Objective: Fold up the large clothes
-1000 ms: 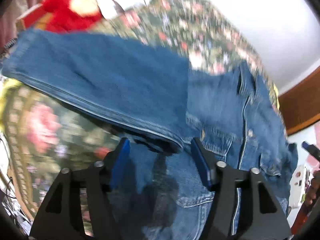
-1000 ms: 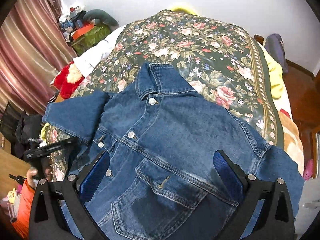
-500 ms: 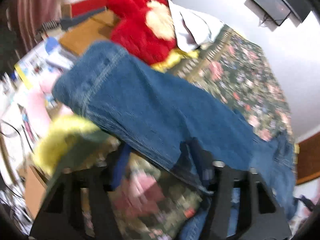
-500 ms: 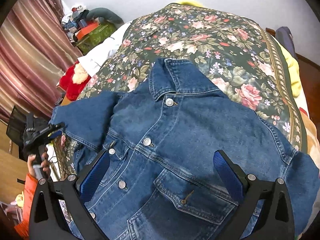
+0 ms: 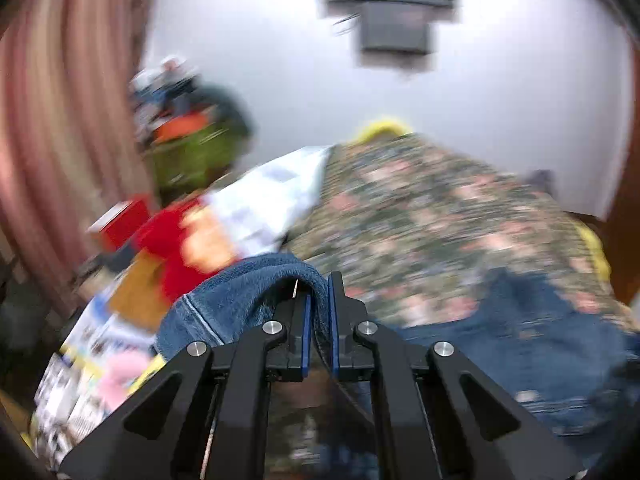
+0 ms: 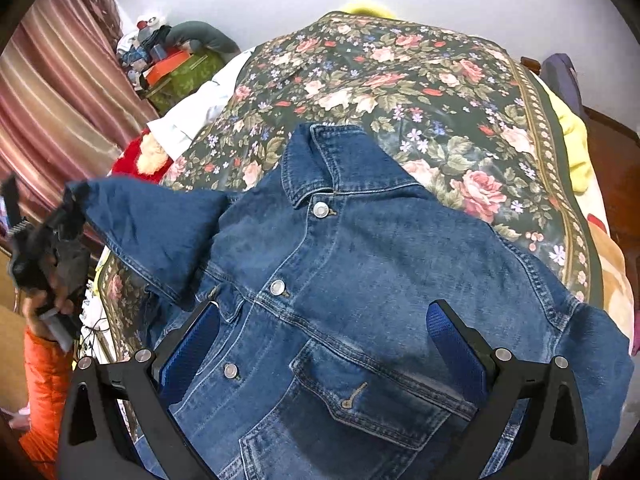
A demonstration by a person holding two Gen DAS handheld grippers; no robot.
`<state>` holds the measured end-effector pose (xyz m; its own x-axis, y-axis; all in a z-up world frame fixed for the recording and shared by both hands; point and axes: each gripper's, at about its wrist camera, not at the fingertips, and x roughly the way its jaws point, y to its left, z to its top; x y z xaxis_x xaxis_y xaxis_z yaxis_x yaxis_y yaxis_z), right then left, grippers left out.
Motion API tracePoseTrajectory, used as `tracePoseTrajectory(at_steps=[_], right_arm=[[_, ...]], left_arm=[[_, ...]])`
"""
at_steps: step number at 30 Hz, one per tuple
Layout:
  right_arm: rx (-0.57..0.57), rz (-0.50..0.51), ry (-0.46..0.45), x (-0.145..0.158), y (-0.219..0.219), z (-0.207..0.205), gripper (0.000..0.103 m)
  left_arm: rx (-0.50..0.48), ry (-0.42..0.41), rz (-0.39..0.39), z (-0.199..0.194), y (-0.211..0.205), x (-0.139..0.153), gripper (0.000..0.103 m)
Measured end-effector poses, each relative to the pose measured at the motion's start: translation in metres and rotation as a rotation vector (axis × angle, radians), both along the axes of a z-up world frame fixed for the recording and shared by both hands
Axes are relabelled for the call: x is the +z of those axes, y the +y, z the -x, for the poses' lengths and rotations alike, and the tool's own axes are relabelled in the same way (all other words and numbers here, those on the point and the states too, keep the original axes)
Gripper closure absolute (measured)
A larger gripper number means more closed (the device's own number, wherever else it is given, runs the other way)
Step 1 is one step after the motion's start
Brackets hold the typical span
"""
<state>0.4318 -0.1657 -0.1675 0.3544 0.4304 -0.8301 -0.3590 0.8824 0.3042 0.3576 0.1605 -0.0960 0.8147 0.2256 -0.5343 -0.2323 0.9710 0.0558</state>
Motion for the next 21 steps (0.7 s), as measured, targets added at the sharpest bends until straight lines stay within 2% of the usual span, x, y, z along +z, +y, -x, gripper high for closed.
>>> tracePoseTrajectory(at_steps=[3,6,9,12,15,17,18,20,21], right_arm=[[-0.009,-0.019,-0.016,0.007,-0.009,0.005,0.000],[-0.023,-0.030,-0.039,0.017,-0.023,0.012,0.000],[-0.045,-0.023,-0.062,0.025,-0.042,0.020,0.000],[-0.060,-0.010,-0.066,0.026,-0.058,0.025,0.000],[-0.068,0.013,-0.053,0.021,-0.070,0.030,0.000],[-0.064,0.035,-0.040,0.016,-0.074,0.033,0.000],[-0.059,0.043,-0.035,0.013,-0.074,0.033,0.000],[-0.049,0.054,-0.029,0.009,-0.072,0.034,0.000],[-0.041,0.058,-0.028,0.008,-0.070,0.034,0.000]], left_arm=[[-0.146,-0.002,0.022,-0.008,-0.050,0.010,0.096],[-0.300,0.062,0.058,-0.017,-0.104,-0.003,0.096],[-0.420,0.177,0.038,-0.024,-0.160,-0.037,0.096],[-0.526,0.344,0.026,-0.024,-0.205,-0.087,0.096],[-0.568,0.465,0.008,-0.015,-0.228,-0.122,0.095],[-0.587,0.507,0.003,-0.011,-0.235,-0.131,0.086],[-0.591,0.527,0.007,-0.009,-0.234,-0.132,0.076],[-0.589,0.514,0.040,-0.003,-0.226,-0.125,0.067],[-0.582,0.497,0.056,0.002,-0.217,-0.117,0.059]])
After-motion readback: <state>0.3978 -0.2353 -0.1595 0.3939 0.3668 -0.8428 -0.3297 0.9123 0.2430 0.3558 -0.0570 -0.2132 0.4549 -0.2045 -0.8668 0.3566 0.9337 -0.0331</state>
